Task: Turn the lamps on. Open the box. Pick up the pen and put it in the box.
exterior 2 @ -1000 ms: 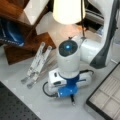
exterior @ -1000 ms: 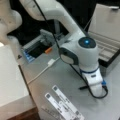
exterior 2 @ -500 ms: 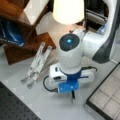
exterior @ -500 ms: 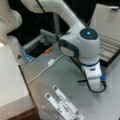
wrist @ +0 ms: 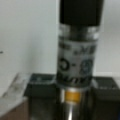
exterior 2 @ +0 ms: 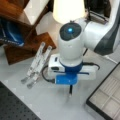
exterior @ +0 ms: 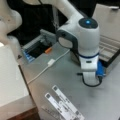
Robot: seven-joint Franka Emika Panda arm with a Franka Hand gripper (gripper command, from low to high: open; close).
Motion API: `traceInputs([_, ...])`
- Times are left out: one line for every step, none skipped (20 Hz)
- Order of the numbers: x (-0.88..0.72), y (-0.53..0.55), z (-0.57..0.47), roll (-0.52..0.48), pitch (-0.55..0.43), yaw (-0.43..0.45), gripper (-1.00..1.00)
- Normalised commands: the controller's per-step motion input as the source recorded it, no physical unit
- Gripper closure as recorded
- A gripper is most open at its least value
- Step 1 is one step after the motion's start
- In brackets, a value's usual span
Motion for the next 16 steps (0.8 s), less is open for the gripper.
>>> traceInputs([-0.26, 0.1, 0.31, -0.083, 0.003, -0.371, 1.0])
traceInputs([-0.28, 0.13, 0.29, -0.096, 0.009, -0.355, 1.0])
traceInputs([-0.29, 0.15, 0.27, -0.106, 0.007, -0.322, 1.0])
traceInputs([-0.28, 0.16, 0.2, -0.106, 0.003, -0.268, 1.0])
traceInputs([-0.29, 0.18, 0.17, -0.109, -0.003, -0.23, 1.0])
traceInputs([-0.29, 0.2, 0.13, -0.114, -0.004, -0.204, 1.0])
traceInputs([-0.28, 0.2, 0.09, -0.113, -0.009, -0.167, 1.0])
traceInputs([-0.27, 0.19, 0.04, -0.111, -0.013, -0.133, 1.0])
traceInputs([-0.24, 0.17, 0.01, -0.109, -0.019, -0.102, 1.0])
traceInputs([-0.24, 0.17, 0.0, -0.138, -0.049, -0.218, 1.0])
traceInputs([-0.23, 0.16, -0.01, -0.144, -0.059, -0.232, 1.0])
traceInputs([-0.23, 0.16, 0.0, -0.151, -0.049, -0.271, 1.0])
traceInputs([-0.25, 0.18, 0.02, -0.158, -0.043, -0.279, 1.0])
traceInputs([-0.26, 0.17, 0.03, -0.16, -0.039, -0.245, 1.0])
traceInputs([-0.27, 0.18, 0.04, -0.156, -0.025, -0.232, 1.0])
traceInputs([-0.27, 0.19, 0.05, -0.153, -0.03, -0.211, 1.0])
